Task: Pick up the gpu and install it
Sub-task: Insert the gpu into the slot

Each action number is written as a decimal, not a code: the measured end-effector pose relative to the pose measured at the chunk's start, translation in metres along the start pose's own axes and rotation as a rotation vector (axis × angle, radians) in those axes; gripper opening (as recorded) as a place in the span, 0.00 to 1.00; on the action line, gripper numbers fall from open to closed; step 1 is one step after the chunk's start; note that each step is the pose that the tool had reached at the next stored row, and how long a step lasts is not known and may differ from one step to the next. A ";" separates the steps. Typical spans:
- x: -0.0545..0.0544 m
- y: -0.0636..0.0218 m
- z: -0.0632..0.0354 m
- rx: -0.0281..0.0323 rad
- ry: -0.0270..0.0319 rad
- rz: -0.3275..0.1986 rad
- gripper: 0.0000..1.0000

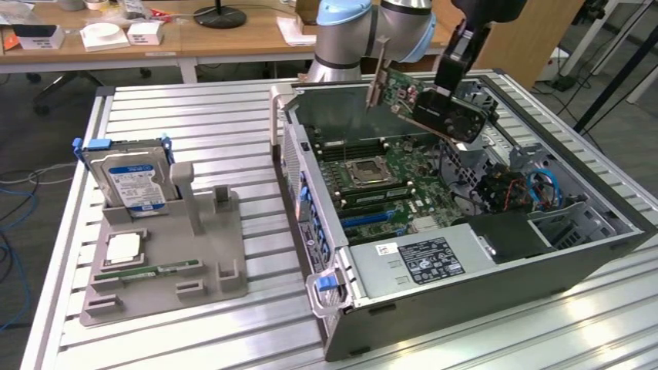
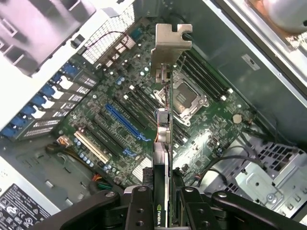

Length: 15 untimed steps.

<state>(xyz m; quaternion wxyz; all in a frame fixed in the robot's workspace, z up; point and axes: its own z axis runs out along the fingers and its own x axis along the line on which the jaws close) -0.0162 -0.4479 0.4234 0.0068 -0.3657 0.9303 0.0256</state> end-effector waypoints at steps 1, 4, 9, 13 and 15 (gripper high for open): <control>0.000 0.0000 0.0000 -0.0004 0.0004 -0.011 0.26; 0.000 0.0000 0.0000 -0.0013 0.0019 -0.043 0.26; 0.000 0.0000 0.0001 -0.0030 0.0041 -0.097 0.26; 0.000 -0.0001 0.0001 -0.0044 0.0060 -0.141 0.26; 0.000 -0.0001 0.0001 -0.0050 0.0070 -0.162 0.26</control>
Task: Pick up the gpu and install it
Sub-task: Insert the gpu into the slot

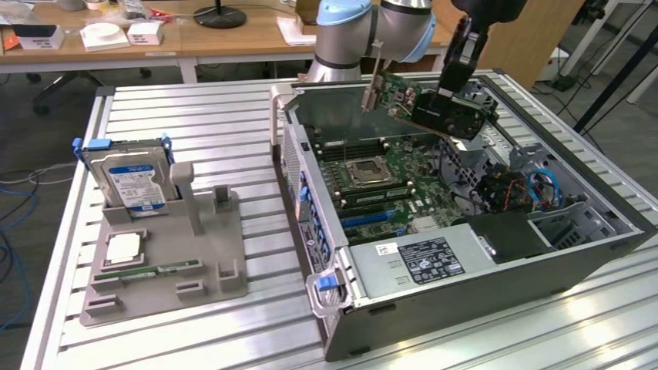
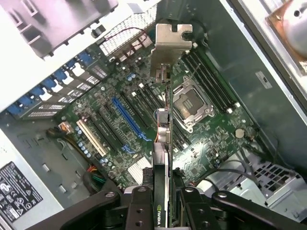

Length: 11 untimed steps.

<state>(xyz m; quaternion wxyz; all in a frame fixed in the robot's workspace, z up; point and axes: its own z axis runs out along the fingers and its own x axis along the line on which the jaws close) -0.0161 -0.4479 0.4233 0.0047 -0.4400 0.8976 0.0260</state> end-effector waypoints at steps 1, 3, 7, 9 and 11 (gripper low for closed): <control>0.000 0.0000 0.0000 -0.0004 0.0004 -0.011 0.26; 0.000 0.0000 0.0001 -0.0011 0.0013 -0.033 0.26; 0.000 -0.0001 0.0001 -0.0024 0.0031 -0.075 0.26; 0.000 -0.0001 0.0001 -0.0031 0.0040 -0.096 0.26; 0.000 -0.0001 0.0001 -0.0037 0.0051 -0.118 0.26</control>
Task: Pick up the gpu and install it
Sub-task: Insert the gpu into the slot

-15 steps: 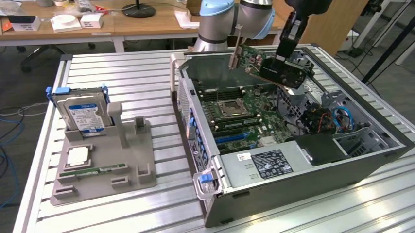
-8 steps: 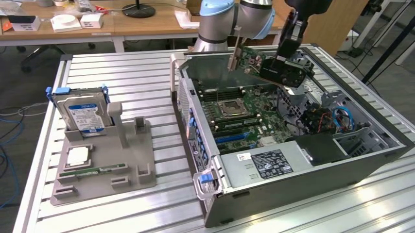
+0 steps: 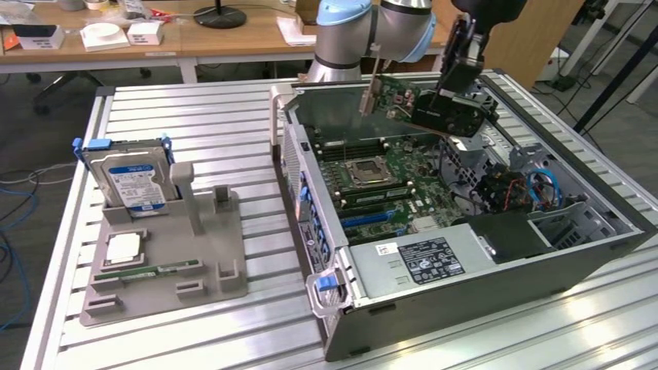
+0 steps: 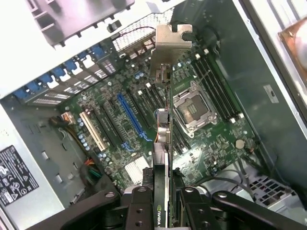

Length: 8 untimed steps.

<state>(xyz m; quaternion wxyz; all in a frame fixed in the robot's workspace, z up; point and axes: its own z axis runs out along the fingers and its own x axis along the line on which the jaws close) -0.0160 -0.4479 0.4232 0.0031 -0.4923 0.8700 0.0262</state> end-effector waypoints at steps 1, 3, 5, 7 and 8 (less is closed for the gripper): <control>0.000 0.0000 0.0000 -0.0003 0.0004 -0.011 0.26; 0.000 0.0000 0.0000 -0.0009 0.0013 -0.032 0.26; 0.000 -0.0001 0.0001 -0.0016 0.0023 -0.053 0.26; 0.000 -0.0001 0.0001 -0.0023 0.0031 -0.075 0.26; 0.000 -0.0001 0.0001 -0.0026 0.0036 -0.085 0.26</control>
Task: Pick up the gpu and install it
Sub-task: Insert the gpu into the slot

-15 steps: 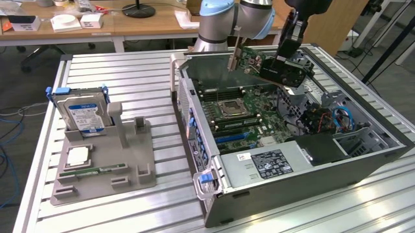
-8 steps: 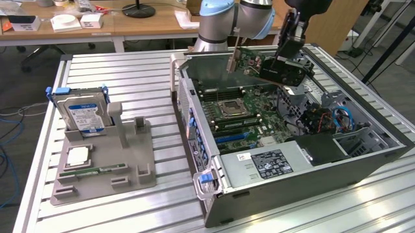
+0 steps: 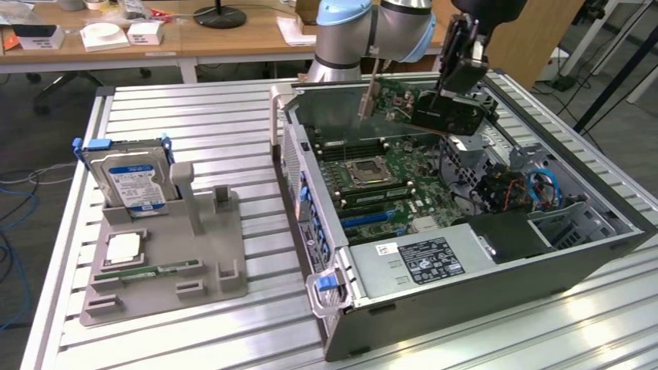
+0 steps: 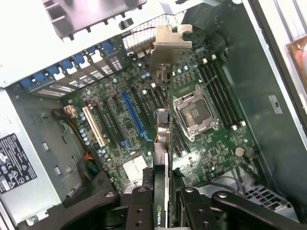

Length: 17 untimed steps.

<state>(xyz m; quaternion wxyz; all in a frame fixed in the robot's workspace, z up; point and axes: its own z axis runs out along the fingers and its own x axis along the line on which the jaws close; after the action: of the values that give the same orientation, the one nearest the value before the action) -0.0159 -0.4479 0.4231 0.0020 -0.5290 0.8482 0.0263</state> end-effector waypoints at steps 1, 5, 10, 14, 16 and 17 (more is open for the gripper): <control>0.000 0.0000 0.0000 -0.0003 0.0004 -0.011 0.26; 0.000 -0.0001 0.0001 -0.0017 0.0023 -0.055 0.26; 0.000 -0.0001 0.0001 -0.0034 0.0047 -0.109 0.26; 0.000 -0.0001 0.0001 -0.0047 0.0065 -0.152 0.26; 0.000 -0.0002 0.0002 -0.0054 0.0074 -0.174 0.26; 0.000 -0.0002 0.0002 -0.0058 0.0079 -0.186 0.26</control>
<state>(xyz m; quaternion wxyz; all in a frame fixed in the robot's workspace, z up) -0.0157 -0.4479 0.4229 -0.0005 -0.6054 0.7955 0.0264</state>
